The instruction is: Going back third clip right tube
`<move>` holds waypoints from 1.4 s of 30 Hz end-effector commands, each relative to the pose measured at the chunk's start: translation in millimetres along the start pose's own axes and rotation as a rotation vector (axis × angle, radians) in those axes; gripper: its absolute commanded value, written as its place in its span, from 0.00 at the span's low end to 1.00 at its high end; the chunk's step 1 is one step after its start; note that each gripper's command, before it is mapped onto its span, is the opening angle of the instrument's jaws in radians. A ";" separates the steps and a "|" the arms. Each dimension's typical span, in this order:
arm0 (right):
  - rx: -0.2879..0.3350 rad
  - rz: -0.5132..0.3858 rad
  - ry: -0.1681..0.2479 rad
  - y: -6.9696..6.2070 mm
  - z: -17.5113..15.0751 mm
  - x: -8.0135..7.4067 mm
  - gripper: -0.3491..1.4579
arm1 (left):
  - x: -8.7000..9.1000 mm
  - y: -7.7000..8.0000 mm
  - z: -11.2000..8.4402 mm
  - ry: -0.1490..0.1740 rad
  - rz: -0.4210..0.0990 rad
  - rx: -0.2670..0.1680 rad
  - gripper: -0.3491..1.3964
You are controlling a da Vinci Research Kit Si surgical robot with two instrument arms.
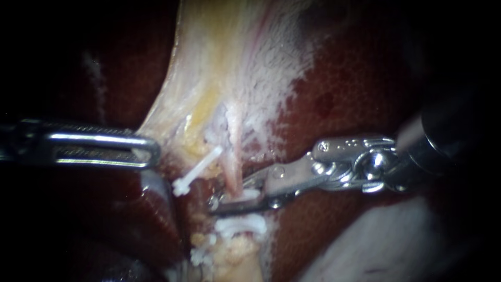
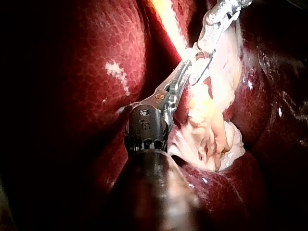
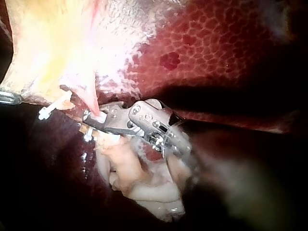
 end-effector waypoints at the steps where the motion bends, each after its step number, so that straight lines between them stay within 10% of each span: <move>1: 0.000 0.000 0.000 0.0 0.0 0.0 0.00 | 0.0 0.1 0.0 0.000 0.000 0.000 0.00; 12: 0.006 0.004 -0.003 -0.1 0.2 -0.1 0.02 | 0.0 0.1 0.0 0.000 0.000 0.000 0.00; 17: 0.019 -0.075 0.021 -0.1 0.4 -0.1 0.37 | 0.0 0.1 0.0 0.000 0.000 0.000 0.00; 21: 0.021 -0.193 0.043 0.1 0.6 0.2 0.46 | 0.0 0.1 0.0 0.000 0.000 0.000 0.00; 42: -0.058 -0.357 0.065 -0.7 -4.7 -0.8 0.52 | 0.1 0.3 -0.2 0.000 0.000 0.001 0.00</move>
